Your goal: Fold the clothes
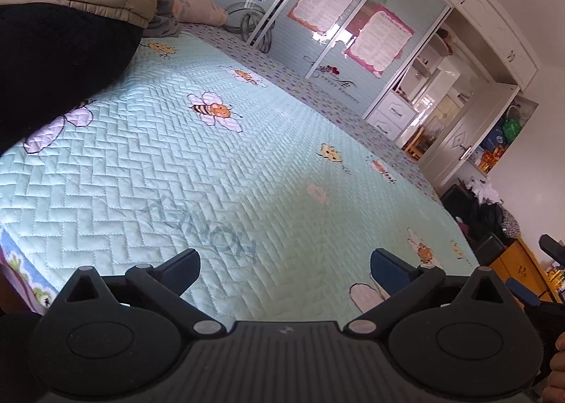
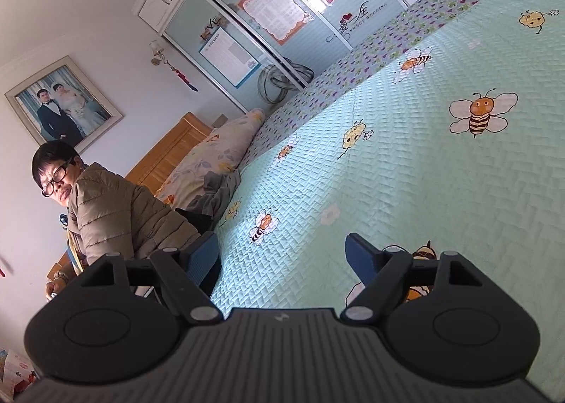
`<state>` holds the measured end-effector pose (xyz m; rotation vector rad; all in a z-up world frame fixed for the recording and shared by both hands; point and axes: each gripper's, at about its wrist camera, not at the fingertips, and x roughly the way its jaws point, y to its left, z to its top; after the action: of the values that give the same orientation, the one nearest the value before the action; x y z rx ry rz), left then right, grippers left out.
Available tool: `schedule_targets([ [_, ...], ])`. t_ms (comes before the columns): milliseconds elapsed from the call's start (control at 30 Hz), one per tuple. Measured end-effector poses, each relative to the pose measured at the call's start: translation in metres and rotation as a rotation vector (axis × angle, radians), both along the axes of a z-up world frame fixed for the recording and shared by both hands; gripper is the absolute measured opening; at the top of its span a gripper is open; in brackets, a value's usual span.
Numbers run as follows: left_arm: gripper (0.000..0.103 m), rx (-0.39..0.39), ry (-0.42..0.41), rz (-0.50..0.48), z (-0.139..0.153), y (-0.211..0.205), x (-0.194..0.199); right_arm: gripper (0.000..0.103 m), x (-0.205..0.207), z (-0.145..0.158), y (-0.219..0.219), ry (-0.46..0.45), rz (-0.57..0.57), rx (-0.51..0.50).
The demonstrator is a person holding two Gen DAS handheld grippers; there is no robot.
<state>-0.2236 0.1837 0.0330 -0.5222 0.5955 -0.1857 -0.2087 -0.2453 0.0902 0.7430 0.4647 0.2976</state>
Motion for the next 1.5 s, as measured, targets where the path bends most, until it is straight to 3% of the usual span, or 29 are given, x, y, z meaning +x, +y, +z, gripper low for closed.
schedule_targets([
  [233, 0.102, 0.017, 0.023, 0.026, 0.006, 0.005, 0.003, 0.081, -0.003, 0.001, 0.009, 0.01, 0.025, -0.007],
  [300, 0.102, 0.046, 0.03, 0.024, 0.007, 0.001, 0.006, 0.087, -0.002, -0.002, 0.017, 0.032, 0.036, -0.033],
  [500, 0.102, 0.339, 0.058, -0.045, 0.017, -0.04, 0.018, 0.093, 0.003, -0.01, 0.053, 0.115, 0.034, -0.274],
  [567, 0.102, 0.422, 0.039, -0.047, 0.016, -0.051, 0.019, 0.099, 0.0, -0.012, 0.056, 0.094, 0.023, -0.287],
  [700, 0.102, 0.518, 0.109, -0.028, 0.009, -0.062, 0.03, 0.103, -0.003, -0.015, 0.061, 0.092, -0.013, -0.367],
  [833, 0.102, 0.455, 0.132, -0.045, 0.005, -0.057, 0.034, 0.103, 0.002, -0.029, 0.062, 0.169, -0.001, -0.415],
  [900, 0.102, 0.421, 0.121, -0.04, 0.005, -0.054, 0.035, 0.103, -0.001, -0.029, 0.061, 0.147, -0.021, -0.438],
  [1067, 0.103, 0.395, 0.09, 0.003, 0.006, -0.05, 0.032, 0.103, -0.016, -0.009, 0.083, 0.006, -0.082, -0.659],
  [1133, 0.103, 0.431, 0.087, 0.024, 0.007, -0.052, 0.031, 0.103, -0.021, -0.007, 0.093, -0.017, -0.086, -0.741],
  [1233, 0.103, 0.548, 0.08, 0.06, 0.015, -0.061, 0.031, 0.103, -0.025, -0.01, 0.107, -0.026, -0.096, -0.838],
  [1333, 0.103, 0.646, 0.018, 0.093, 0.03, -0.072, 0.026, 0.103, -0.035, -0.001, 0.116, -0.088, -0.166, -0.89],
  [1433, 0.103, 0.641, -0.01, 0.073, 0.041, -0.077, 0.025, 0.103, -0.042, 0.011, 0.116, -0.145, -0.232, -0.894],
  [1500, 0.103, 0.622, 0.0, 0.069, 0.045, -0.077, 0.028, 0.103, -0.041, 0.015, 0.112, -0.134, -0.211, -0.866],
])
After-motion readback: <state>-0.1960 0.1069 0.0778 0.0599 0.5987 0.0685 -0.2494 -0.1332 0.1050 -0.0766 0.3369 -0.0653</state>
